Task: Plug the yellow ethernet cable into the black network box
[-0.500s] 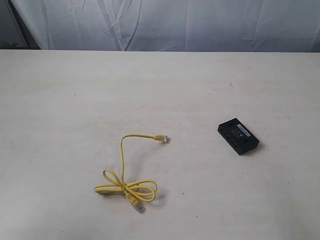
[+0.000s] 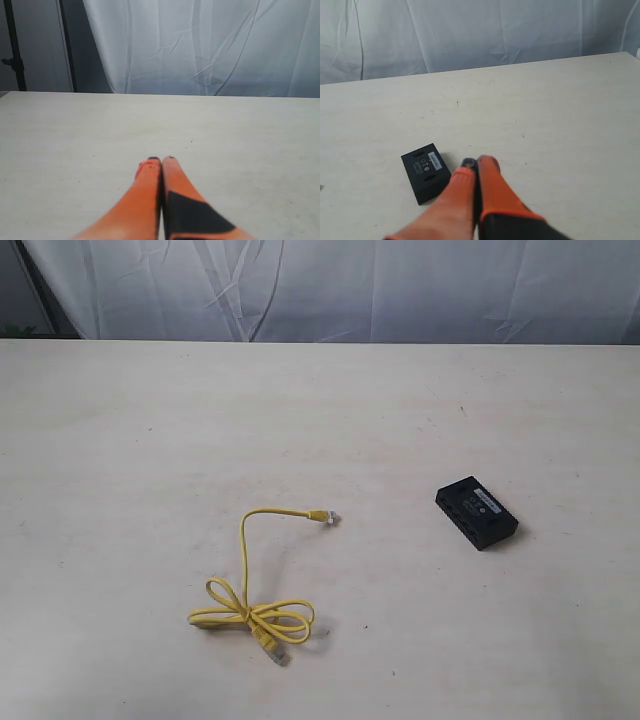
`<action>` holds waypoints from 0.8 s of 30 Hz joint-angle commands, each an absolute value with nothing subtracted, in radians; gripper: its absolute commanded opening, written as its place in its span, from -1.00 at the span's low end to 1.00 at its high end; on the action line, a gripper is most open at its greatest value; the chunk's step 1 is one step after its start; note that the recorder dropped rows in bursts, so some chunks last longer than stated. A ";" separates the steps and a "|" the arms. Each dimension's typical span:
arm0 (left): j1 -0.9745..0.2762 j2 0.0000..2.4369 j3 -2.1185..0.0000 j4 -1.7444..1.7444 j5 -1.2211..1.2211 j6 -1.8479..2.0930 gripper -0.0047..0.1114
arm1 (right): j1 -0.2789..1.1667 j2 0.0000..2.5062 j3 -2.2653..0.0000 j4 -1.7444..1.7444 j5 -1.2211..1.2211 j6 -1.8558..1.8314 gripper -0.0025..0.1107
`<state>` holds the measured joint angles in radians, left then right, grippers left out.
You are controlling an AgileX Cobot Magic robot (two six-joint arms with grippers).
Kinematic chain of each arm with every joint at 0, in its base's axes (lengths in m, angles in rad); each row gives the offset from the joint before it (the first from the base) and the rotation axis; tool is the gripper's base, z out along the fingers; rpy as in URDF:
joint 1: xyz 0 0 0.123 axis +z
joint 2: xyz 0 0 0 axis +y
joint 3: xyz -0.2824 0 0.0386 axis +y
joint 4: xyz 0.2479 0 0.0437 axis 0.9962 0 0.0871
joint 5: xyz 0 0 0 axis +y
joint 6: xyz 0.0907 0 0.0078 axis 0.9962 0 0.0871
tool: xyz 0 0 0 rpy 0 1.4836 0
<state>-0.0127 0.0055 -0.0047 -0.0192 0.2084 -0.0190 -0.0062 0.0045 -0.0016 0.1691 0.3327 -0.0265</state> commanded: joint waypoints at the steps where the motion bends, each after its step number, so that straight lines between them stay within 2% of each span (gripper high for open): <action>1: -0.009 0.000 0.000 -0.014 0.199 -0.019 -0.92 | -0.009 0.000 0.000 0.167 0.326 -0.026 -0.96; 10: -0.009 0.000 0.000 -0.014 0.199 -0.019 -0.92 | -0.009 0.000 0.000 0.168 0.295 -0.026 -0.96; 20: -0.009 0.000 0.000 -0.014 0.199 -0.019 -0.92 | -0.009 0.000 0.000 0.168 -0.111 -0.026 -0.96; 24: -0.009 0.000 0.000 -0.014 0.199 -0.019 -0.92 | -0.009 0.000 0.000 0.168 -0.199 -0.026 -0.96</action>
<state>-0.0127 0.0055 -0.0047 -0.0192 0.2084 -0.0190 -0.0062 0.0045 -0.0016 0.1691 -0.1168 -0.0265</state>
